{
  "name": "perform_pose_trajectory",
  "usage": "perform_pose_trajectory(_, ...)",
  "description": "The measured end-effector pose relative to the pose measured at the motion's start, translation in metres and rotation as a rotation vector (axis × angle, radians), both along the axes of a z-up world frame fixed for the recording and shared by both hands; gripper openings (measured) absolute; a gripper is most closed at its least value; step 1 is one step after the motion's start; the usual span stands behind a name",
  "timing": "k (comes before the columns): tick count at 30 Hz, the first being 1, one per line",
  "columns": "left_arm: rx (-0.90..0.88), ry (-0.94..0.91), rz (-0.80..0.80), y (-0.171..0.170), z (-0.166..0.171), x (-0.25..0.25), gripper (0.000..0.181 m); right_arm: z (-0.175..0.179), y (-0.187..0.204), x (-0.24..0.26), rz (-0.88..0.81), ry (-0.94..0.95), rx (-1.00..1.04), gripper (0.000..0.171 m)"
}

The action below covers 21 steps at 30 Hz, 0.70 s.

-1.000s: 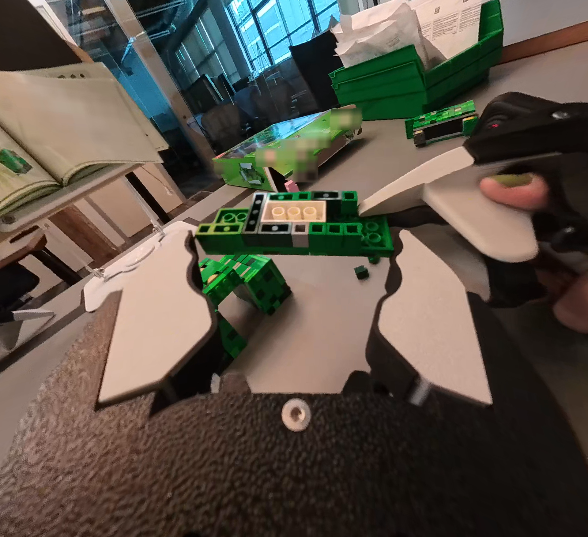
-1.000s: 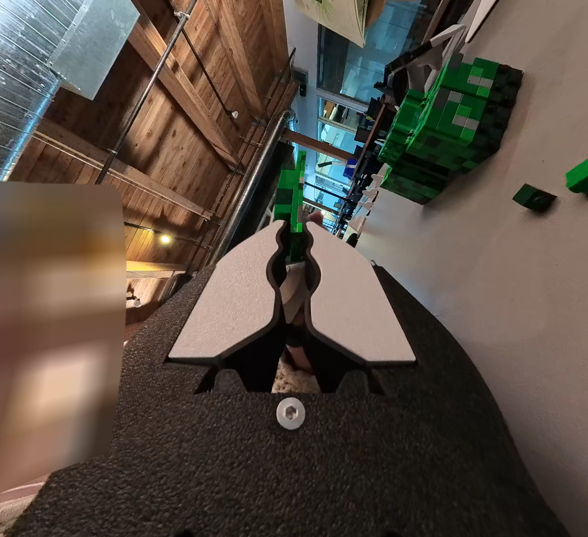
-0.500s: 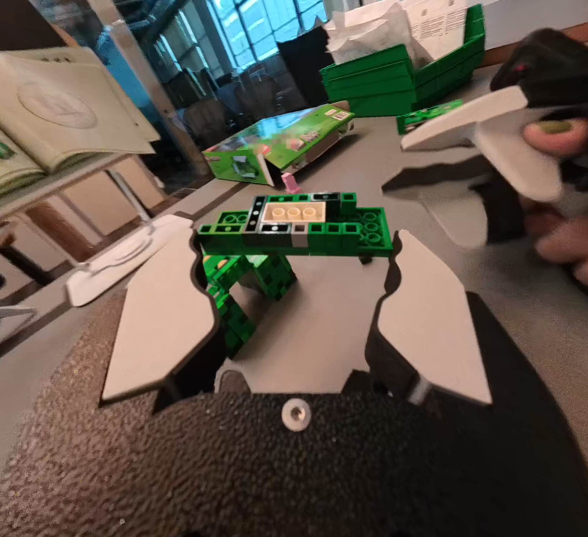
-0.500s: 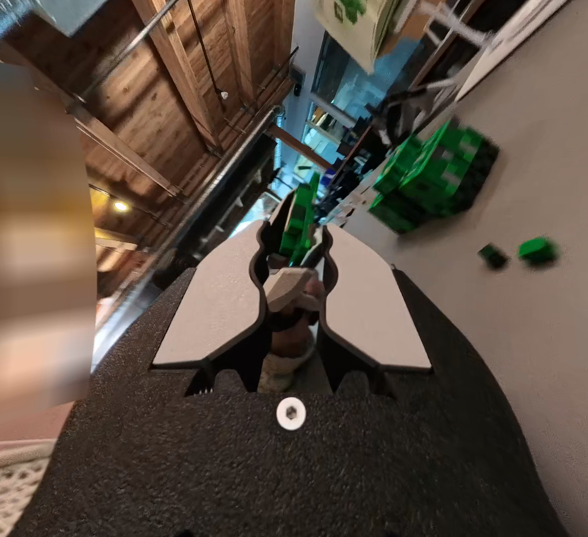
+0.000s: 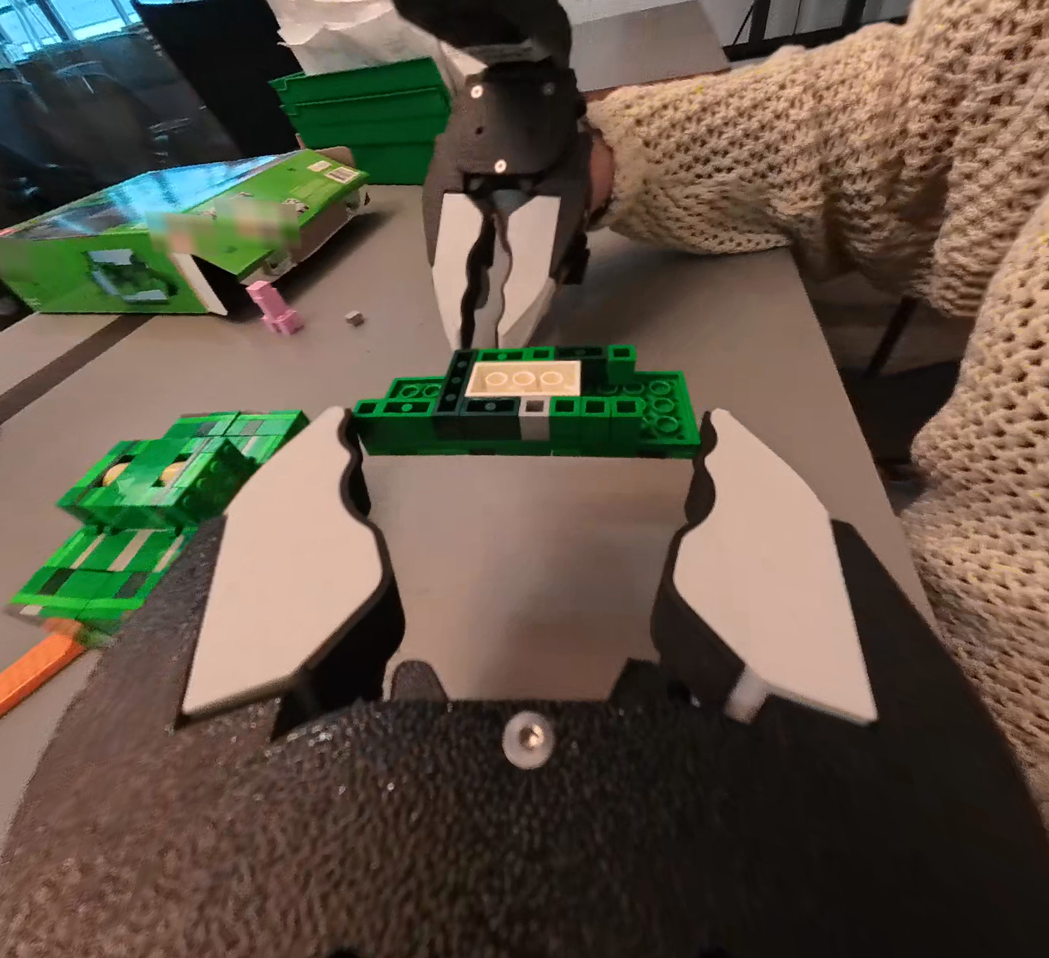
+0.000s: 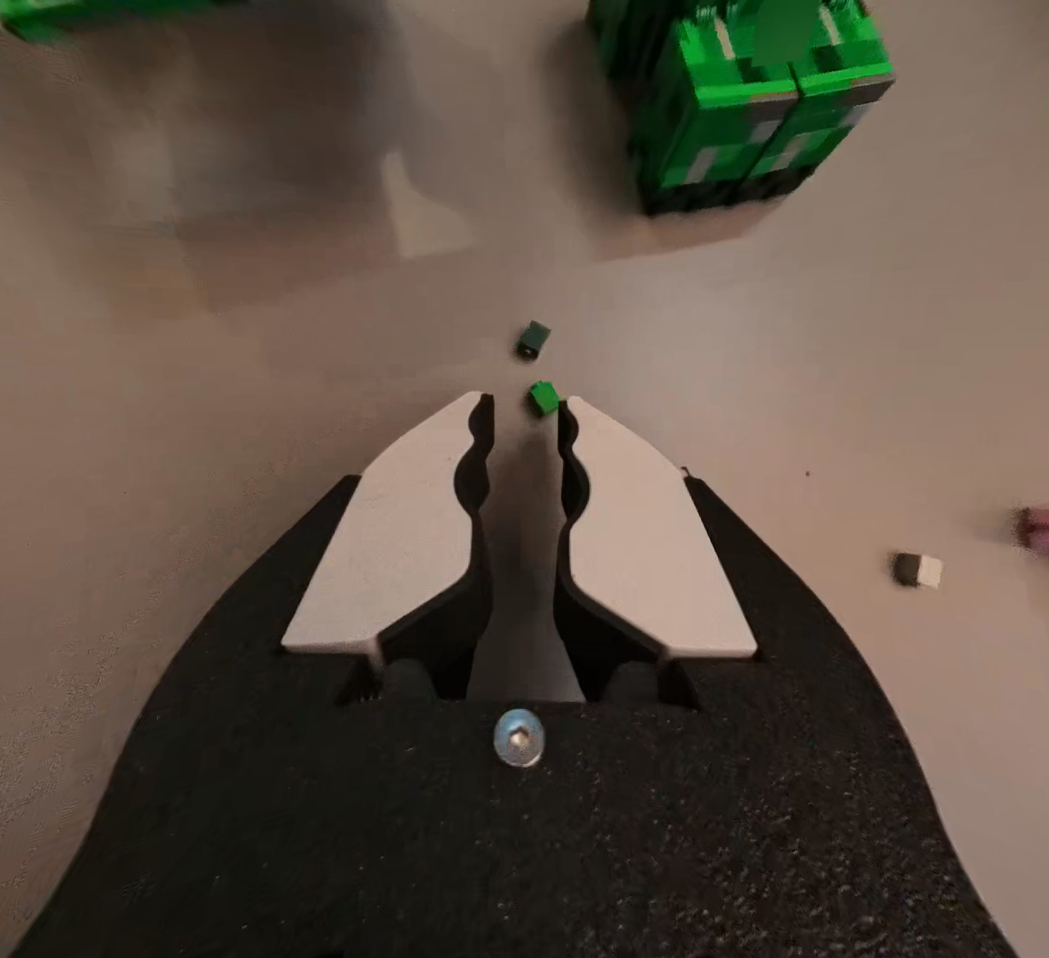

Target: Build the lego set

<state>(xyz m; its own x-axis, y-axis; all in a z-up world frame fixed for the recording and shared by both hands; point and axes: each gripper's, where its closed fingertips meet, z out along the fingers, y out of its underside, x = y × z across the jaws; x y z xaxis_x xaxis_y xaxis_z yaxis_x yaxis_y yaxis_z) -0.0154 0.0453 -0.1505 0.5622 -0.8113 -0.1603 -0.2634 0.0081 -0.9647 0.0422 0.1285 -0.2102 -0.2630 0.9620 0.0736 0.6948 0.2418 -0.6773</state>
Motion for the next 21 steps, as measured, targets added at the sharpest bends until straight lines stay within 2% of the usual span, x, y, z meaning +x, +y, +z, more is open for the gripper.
perform_pose_trajectory(3,-0.01,-0.006,0.0,0.0,-0.001,0.0,0.111,-0.001,-0.002,-0.007,0.039,-0.017,-0.059,0.022)
perform_pose_trajectory(8,0.016,-0.028,-0.023,-0.004,0.002,0.002,0.111,-0.005,0.003,-0.008,0.076,-0.028,0.011,0.022)
perform_pose_trajectory(21,0.062,-0.024,-0.062,-0.011,0.005,0.006,0.111,-0.005,0.002,-0.001,0.171,-0.043,-0.076,0.019)
